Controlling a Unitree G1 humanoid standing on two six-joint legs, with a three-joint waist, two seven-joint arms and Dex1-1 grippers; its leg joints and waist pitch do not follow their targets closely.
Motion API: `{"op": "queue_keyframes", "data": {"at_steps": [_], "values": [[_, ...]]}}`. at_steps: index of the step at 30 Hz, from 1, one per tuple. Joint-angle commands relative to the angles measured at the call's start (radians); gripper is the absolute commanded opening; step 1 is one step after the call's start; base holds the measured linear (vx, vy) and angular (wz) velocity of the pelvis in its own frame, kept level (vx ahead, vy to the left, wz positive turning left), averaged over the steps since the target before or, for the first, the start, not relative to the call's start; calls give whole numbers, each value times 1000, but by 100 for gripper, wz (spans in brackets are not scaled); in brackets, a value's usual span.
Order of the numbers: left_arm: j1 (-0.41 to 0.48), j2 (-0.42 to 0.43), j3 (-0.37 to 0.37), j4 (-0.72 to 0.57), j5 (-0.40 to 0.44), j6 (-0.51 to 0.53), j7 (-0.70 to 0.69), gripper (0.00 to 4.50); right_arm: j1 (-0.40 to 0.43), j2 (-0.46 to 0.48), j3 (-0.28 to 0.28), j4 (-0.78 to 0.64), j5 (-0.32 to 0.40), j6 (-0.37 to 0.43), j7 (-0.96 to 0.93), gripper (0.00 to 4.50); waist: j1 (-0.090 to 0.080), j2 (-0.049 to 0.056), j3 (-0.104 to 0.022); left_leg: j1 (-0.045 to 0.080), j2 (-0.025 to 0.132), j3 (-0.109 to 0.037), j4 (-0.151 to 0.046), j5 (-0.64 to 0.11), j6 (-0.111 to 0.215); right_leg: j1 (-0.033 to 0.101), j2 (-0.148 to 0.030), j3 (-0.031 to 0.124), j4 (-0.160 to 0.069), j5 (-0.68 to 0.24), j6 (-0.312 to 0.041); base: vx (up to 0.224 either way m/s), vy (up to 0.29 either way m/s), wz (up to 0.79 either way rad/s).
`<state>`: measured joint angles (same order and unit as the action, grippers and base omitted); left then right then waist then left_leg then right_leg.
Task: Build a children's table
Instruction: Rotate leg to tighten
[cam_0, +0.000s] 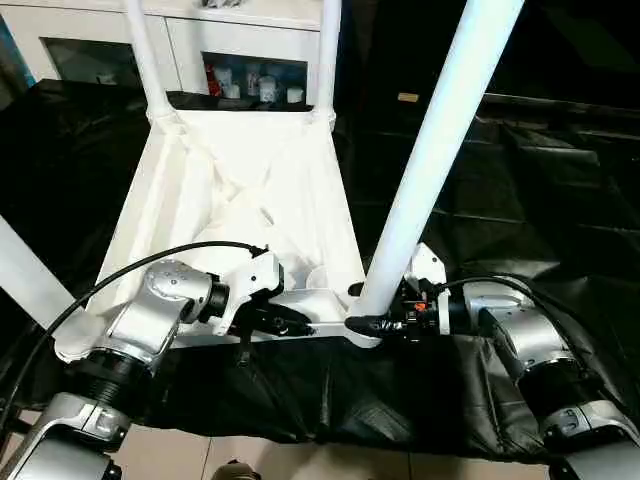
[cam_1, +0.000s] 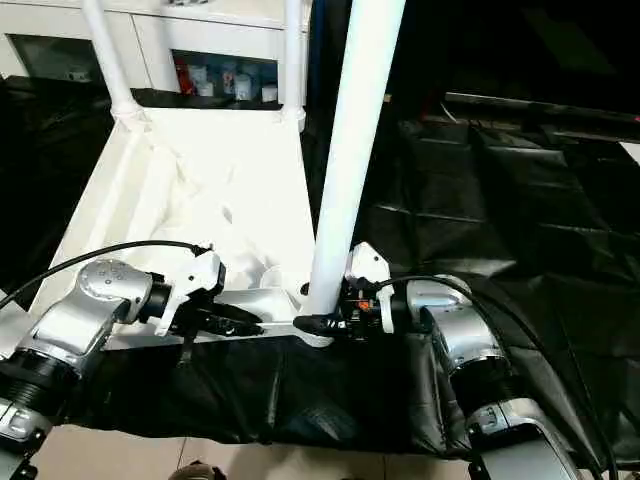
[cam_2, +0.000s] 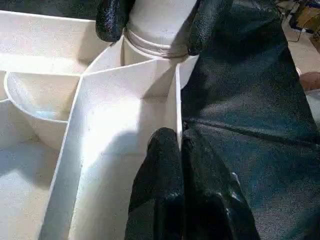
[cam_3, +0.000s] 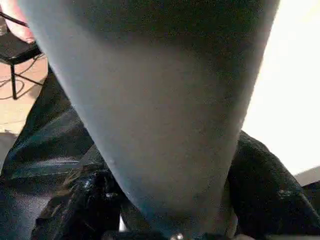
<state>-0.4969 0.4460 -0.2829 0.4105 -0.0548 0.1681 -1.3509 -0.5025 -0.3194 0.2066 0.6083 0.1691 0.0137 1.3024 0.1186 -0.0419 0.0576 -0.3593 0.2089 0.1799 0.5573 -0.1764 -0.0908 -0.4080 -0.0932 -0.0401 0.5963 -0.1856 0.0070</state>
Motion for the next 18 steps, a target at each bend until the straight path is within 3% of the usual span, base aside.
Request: {"op": "queue_keyframes", "data": {"at_steps": [1,6,10,14,18], "values": [[-9,-26,-13,9,-29,-10,6,0,13,12,52,-18,10,21,69,252,-2,-5,-48,6,20,8,-60,-172,70,44,-36,27,-52,-136,-238,0,0,0],[-6,-28,-10,10,-23,-3,8,0,40,23,46,-49,28,52,57,252,1,-1,-46,6,20,8,-60,-173,71,43,-36,27,-53,-133,-237,0,0,0],[-2,-37,-3,13,1,30,74,0,48,73,-10,-27,4,31,-127,252,2,3,-46,6,19,7,-63,-197,56,42,-36,28,-56,-153,-233,0,0,0],[-5,-82,11,14,24,74,187,0,47,126,-48,8,-41,22,-338,246,-16,-2,-39,4,18,-1,-76,-275,4,40,-42,30,-72,-312,-185,0,0,0],[-13,-166,9,14,58,124,326,0,60,208,-69,18,-78,47,-547,228,-31,-2,-33,8,15,-5,-81,-319,-7,32,-40,32,-85,-403,-143,0,0,0]]}}
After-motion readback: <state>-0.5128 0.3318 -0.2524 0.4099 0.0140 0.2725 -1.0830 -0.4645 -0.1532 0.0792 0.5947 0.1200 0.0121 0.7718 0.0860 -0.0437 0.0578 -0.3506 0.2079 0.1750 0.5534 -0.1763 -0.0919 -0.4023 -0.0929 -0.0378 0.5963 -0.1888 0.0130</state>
